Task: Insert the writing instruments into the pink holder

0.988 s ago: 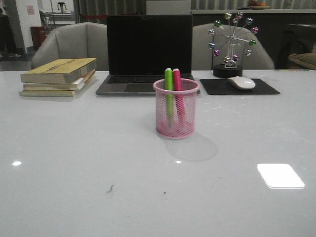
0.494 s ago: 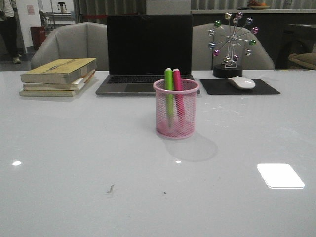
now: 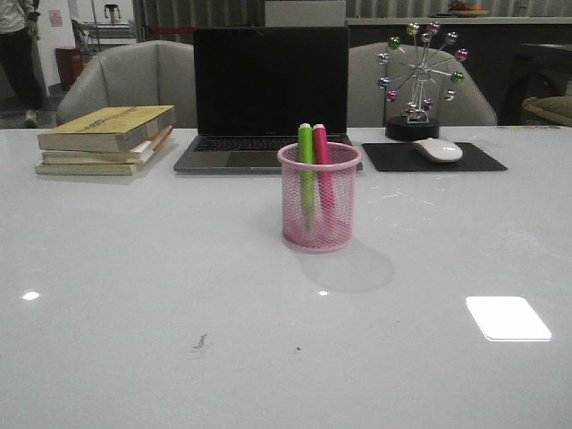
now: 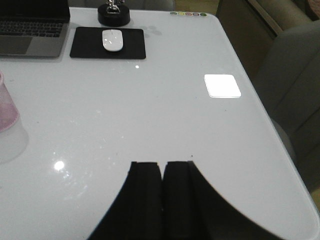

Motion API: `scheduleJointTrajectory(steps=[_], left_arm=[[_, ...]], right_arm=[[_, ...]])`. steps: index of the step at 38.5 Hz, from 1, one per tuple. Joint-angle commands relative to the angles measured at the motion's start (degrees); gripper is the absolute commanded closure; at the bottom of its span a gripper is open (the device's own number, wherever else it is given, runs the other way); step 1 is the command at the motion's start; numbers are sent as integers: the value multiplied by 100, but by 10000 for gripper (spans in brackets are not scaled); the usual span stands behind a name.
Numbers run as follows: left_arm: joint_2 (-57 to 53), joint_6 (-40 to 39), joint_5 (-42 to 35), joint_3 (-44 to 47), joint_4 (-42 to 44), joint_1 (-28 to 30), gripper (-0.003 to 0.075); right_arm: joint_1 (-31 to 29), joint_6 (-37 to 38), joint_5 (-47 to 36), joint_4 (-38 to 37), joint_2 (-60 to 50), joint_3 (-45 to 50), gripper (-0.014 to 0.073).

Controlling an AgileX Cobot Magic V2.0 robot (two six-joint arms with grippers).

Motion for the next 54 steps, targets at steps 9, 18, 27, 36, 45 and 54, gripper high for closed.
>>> scheduleJointTrajectory(steps=[9,18,27,36,45,54], left_arm=[[59,-14,-471,-152,10,11,348],[59,-14,-471,-152,10,11,348],[59,-14,-471,-152,10,11,348],[59,-14,-471,-152,10,11,348],[59,-14,-471,-152,10,11,348],[59,-14,-471,-152,10,11,348]], right_arm=[[-26,-50,-2314,1680,41,139,545],[-26,-589,-4680,2493,-691,1761,545],[-37,-1416,-5181,2341,-1626,2899,545],[-731,-1700,-5186,2015,-1986,3585,545],[-1230,-1694,-5564,2071,-1986,4100,545],[-1230,-1694,-6068,2202,-1986,4857,545]])
